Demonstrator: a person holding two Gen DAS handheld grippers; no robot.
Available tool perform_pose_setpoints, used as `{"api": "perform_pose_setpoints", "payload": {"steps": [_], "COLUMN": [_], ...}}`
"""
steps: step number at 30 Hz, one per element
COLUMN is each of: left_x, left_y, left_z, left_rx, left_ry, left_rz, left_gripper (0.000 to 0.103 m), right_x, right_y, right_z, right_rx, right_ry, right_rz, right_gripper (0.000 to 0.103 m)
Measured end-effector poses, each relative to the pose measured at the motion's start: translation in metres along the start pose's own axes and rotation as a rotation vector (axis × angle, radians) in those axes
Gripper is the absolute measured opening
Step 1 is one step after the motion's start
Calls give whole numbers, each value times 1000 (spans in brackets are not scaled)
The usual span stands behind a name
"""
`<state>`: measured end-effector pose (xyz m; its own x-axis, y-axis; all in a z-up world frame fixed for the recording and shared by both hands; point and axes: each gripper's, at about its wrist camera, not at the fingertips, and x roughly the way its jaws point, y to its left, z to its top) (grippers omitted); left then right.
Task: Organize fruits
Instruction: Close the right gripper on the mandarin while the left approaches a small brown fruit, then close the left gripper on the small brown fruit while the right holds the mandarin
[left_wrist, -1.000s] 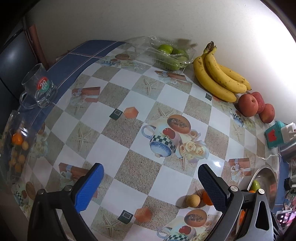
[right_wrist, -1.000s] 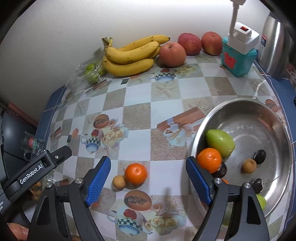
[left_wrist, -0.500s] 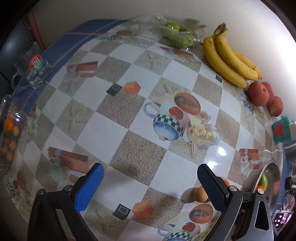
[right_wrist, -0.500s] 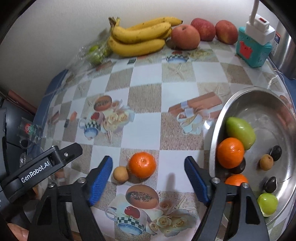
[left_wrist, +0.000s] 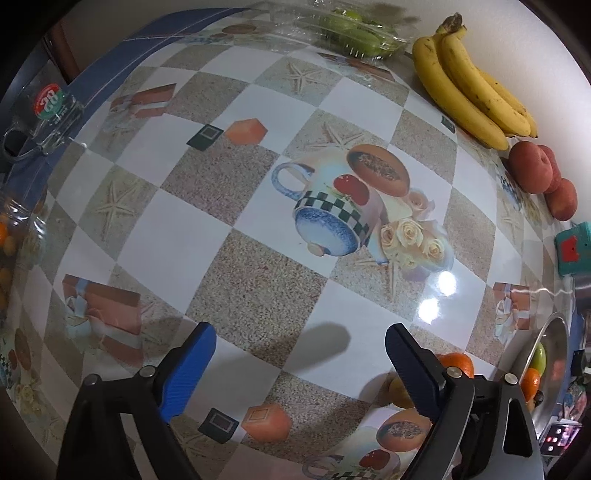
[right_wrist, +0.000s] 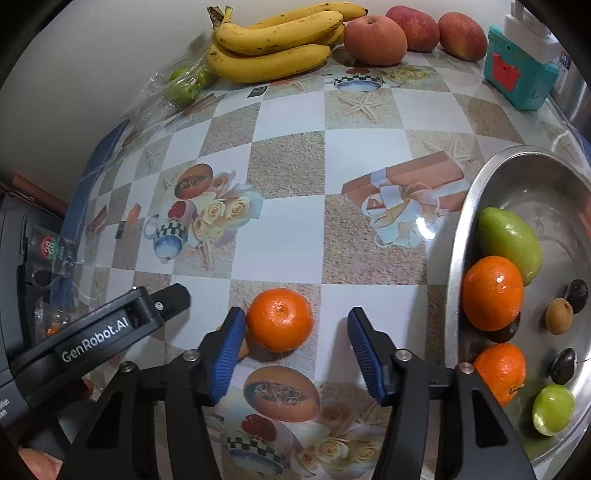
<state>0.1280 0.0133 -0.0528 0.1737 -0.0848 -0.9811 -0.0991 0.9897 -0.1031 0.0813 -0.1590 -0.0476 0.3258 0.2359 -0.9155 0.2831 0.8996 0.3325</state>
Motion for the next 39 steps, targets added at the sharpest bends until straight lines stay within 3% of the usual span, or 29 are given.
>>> {"api": "perform_pose_setpoints", "payload": {"steps": [8,17,29,32,39], "left_x": [-7,-22,-21,-20,-19], "left_y": [4,-5,-32,-44,-75], "left_z": [1,8,-2,-6,-18], "left_rx": [-13,1,63,92,169], "left_ry": [-5,-14,41,58,86], "left_rz": [-20,-44,-113,-119,-128], "left_gripper": [94,94,71,62,54], "right_x": [0,-7,-56,-63,-67], "right_y": [4,2,-27,-35,-39], "right_z": [1,3,9,9,9], "right_rx": [5,16,95,113,128], "right_ry": [-11,-26,-134,-147,-150], "right_rz": [37,41,-20,-25,-22], "right_gripper": [39,38,38,38,38]}}
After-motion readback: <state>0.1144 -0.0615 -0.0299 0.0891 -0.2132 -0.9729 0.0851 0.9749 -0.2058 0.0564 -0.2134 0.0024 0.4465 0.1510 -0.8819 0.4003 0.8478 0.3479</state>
